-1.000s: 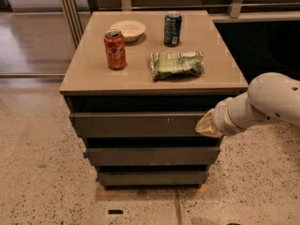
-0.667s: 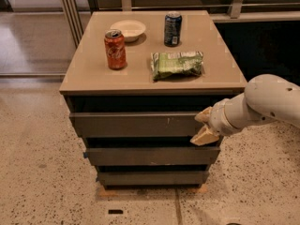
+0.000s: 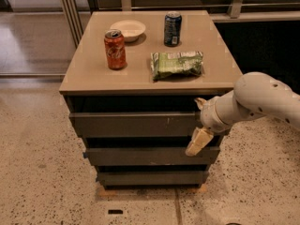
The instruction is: Open top drawer
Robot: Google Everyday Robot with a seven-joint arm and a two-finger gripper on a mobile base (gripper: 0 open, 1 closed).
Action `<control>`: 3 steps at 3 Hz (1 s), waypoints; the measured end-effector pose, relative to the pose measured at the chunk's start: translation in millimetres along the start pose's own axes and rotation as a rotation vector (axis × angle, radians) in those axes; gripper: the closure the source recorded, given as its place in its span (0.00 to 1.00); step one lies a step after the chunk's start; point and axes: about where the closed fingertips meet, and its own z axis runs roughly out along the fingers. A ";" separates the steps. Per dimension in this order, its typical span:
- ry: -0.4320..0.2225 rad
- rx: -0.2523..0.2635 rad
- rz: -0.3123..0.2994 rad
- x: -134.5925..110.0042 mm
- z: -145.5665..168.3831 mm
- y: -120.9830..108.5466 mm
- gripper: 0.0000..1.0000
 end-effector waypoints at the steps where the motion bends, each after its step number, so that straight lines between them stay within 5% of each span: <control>1: 0.014 -0.054 -0.022 -6.8 30.0 -4.1 0.00; 3: 0.036 -0.104 -0.043 -10.0 53.9 -5.3 0.00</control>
Offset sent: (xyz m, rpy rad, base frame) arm 0.0349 0.0417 -0.0557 -0.0625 0.1164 0.1169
